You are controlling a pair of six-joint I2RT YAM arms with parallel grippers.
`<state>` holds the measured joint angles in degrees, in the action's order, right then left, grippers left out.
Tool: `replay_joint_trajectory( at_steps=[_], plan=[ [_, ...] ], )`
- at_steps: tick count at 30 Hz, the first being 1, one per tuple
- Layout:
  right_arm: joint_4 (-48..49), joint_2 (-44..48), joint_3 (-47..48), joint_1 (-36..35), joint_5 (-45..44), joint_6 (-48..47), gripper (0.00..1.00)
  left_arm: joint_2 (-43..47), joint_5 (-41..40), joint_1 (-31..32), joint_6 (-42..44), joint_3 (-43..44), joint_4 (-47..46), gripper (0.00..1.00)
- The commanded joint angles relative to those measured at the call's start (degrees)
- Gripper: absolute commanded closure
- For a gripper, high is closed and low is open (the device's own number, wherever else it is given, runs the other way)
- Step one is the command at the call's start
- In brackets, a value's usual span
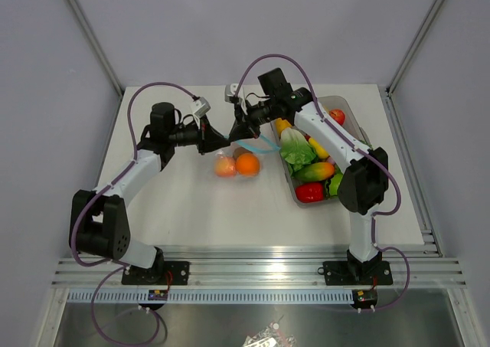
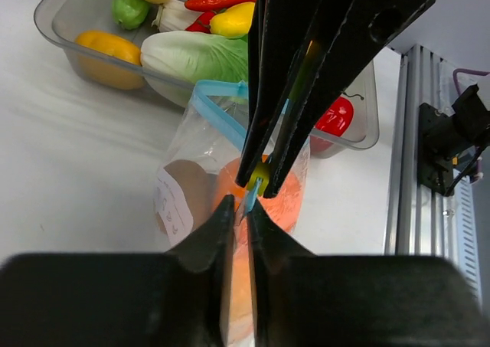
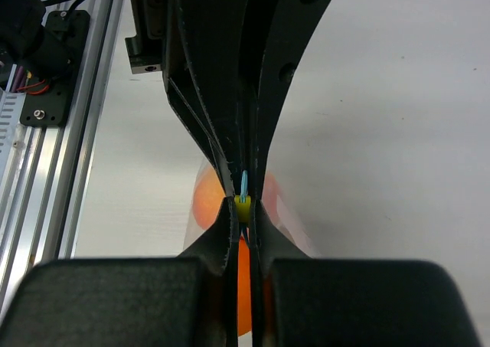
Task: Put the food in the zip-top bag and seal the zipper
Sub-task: Zip the zipper food storage bag at the center of the board.
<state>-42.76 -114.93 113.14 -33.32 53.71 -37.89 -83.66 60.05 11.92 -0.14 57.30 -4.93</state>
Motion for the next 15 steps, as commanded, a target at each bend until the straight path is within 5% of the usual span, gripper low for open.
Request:
replay_joint_trajectory(
  at_steps=[1,15],
  plan=[
    [0.93,0.76,2.61,0.1,2.1,0.27,1.0,0.25,2.0,0.12,0.41,2.29,-2.63,0.95],
    [3.56,2.87,-3.1,0.1,-2.56,1.41,1.0,7.72,-9.6,-0.58,-4.95,-6.76,-11.33,1.0]
  ],
)
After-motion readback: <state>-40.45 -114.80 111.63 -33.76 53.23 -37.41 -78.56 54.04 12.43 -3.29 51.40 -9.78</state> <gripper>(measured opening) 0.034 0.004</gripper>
